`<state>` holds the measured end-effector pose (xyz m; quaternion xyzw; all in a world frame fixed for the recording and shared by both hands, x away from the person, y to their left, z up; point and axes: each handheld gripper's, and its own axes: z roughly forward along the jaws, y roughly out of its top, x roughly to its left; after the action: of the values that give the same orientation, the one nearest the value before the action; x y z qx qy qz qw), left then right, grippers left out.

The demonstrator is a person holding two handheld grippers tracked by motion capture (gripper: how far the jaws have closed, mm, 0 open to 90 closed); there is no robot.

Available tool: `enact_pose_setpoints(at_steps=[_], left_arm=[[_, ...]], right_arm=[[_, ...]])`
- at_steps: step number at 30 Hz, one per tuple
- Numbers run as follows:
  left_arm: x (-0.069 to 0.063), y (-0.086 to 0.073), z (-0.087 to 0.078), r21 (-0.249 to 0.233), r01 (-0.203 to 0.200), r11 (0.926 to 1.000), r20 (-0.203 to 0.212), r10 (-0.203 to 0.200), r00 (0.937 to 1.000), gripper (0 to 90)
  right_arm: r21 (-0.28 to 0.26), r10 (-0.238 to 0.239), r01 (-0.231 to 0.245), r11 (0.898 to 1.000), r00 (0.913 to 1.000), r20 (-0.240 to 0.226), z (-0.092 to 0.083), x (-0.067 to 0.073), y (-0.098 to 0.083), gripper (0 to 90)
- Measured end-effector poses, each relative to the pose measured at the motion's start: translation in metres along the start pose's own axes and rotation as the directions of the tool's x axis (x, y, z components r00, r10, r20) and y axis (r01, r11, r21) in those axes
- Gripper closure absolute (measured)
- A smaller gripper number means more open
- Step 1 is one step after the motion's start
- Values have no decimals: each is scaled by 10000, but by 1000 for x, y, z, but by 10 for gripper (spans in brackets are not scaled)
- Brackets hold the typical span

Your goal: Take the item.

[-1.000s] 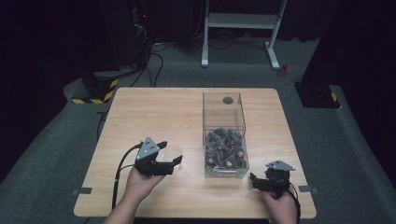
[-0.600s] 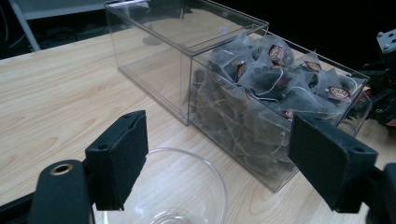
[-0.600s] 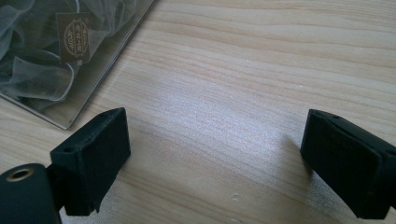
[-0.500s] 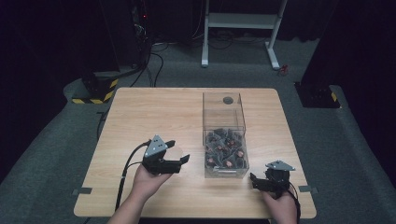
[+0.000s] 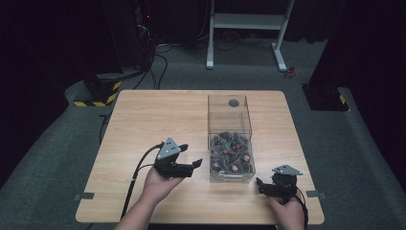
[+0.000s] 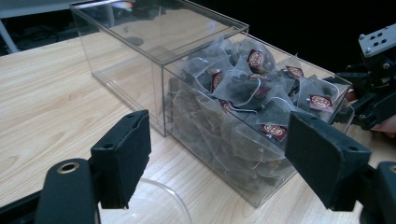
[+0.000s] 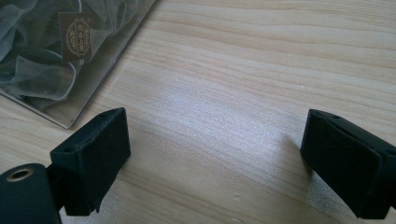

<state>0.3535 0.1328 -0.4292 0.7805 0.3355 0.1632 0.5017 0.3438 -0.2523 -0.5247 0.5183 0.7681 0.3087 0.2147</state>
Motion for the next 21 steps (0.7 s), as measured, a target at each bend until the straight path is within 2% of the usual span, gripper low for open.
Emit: enact_pose_setpoints(at_steps=[7,21], left_arm=[[-7,8,9,72,-182,9998,157,180,9997,240],[-18,18,27,308,-299,9991,464,284,9985,237]], right_arm=[[6,-18,18,10000,10000,-5,0,0,0,81],[1,-50,50,10000,10000,-25,0,0,0,81]])
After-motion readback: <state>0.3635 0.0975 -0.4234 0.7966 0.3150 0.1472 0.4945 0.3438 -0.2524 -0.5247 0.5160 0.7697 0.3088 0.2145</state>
